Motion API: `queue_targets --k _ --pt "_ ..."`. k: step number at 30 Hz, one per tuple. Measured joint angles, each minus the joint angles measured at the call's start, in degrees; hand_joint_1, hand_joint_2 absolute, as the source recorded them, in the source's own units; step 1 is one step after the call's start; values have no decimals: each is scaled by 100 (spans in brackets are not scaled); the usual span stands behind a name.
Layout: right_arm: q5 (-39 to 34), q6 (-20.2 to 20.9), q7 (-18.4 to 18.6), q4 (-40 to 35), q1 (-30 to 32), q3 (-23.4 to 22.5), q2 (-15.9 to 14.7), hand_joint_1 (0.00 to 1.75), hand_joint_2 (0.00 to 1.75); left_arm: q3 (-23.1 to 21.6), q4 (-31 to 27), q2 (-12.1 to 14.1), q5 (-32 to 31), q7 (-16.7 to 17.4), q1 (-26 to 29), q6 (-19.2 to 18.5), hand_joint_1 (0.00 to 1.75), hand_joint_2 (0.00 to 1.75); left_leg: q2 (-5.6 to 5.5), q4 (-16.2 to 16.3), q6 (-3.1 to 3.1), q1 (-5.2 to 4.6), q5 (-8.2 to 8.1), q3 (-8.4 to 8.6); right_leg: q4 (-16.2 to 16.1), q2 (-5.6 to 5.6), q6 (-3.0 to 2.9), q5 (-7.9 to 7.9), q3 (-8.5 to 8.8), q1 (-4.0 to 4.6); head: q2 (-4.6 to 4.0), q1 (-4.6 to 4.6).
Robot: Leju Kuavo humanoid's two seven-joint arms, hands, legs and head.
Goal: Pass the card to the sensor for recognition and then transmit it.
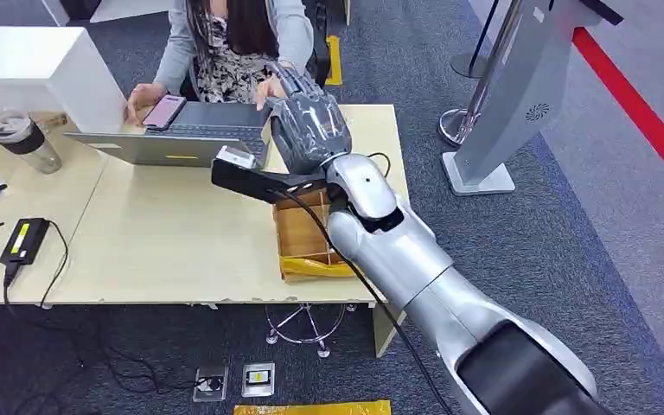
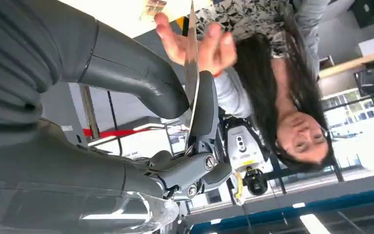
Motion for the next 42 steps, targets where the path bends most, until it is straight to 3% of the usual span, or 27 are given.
queue_targets --k 13,14,15,26,32,34,38,42 --pt "0 0 125 702 -190 11 138 175 175 -100 0 11 -39 0 -1 -18 0 0 0 0 0 0 0 1 0 0 0 0 -1 0 0 0" --pt "4 -2 125 728 -190 9 138 84 175 -103 0 11 -39 0 -1 -18 0 0 0 0 0 0 0 1 0 0 0 0 -1 0 0 0" --pt "11 -7 125 757 -191 9 138 0 0 -107 0 11 -39 0 -1 -18 0 0 0 0 0 0 0 1 0 1 0 0 -1 0 0 2" --pt "247 262 175 962 -243 11 149 0 0 -142 0 11 7 0 -2 -26 0 0 1 1 0 0 0 3 0 1 0 0 -2 0 0 0" --pt "181 365 212 1028 -435 -79 -145 0 0 -146 0 15 50 0 0 -59 0 0 1 3 0 -1 1 4 -2 0 0 1 -3 -1 0 0" --pt "100 420 243 1050 -524 -197 -355 0 0 -171 0 31 50 0 1 -94 0 0 0 5 0 -2 1 4 -3 -2 1 2 -2 -2 0 -2" --pt "-123 545 394 1126 -724 -527 -1052 0 0 -236 0 52 68 -4 13 -103 0 0 -3 14 1 -6 0 2 -5 -4 4 4 -3 -7 0 0" --pt "12 767 481 1301 -857 -918 -2086 0 0 -282 0 98 138 -4 34 -66 0 0 -22 23 5 -9 -1 -5 -8 -29 6 6 7 -10 0 -2"
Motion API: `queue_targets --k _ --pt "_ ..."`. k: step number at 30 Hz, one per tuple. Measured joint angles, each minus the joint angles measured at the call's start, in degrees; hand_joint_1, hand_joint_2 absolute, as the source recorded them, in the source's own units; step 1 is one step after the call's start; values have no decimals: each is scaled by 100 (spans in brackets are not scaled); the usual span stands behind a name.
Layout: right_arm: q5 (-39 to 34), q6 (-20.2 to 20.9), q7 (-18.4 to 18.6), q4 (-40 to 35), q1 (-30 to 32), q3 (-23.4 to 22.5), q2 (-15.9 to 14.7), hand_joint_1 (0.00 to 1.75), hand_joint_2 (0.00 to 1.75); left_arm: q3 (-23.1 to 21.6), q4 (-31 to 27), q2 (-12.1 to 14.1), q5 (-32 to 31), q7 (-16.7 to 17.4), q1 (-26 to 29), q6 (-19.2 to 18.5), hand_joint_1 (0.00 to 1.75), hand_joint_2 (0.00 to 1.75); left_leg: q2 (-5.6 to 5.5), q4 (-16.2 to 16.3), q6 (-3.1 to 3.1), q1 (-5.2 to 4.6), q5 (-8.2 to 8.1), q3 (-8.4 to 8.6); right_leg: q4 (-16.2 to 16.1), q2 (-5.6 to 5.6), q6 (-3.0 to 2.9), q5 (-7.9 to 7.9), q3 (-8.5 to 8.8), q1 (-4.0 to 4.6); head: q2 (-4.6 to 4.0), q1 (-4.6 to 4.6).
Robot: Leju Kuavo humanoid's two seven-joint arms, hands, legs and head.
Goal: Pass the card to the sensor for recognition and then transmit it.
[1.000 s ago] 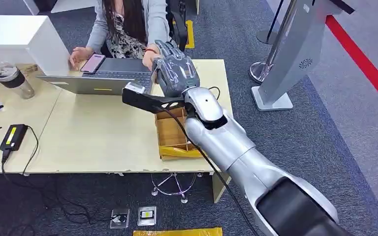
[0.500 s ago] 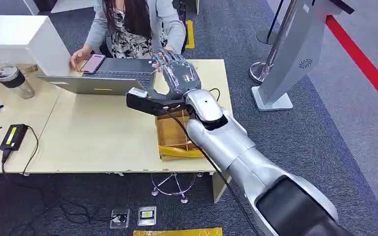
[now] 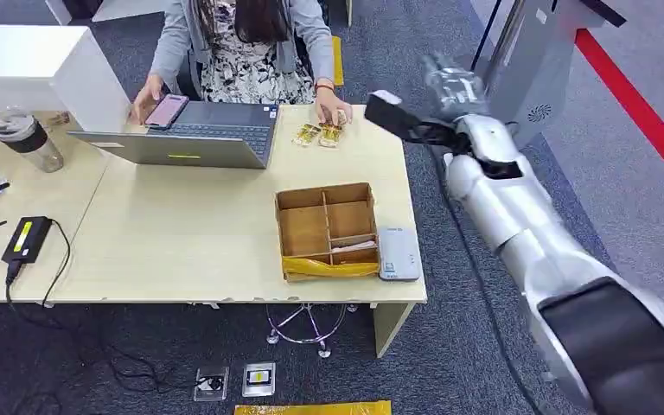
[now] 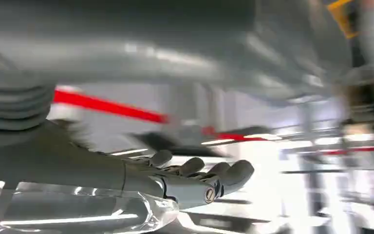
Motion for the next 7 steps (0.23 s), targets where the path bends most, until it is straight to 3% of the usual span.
queue_targets --k 7 --pt "13 148 22 282 333 -321 -1567 0 0 -2 2 138 232 83 7 20 0 0 15 4 14 -2 -13 5 -5 11 1 0 -6 -2 0 0"
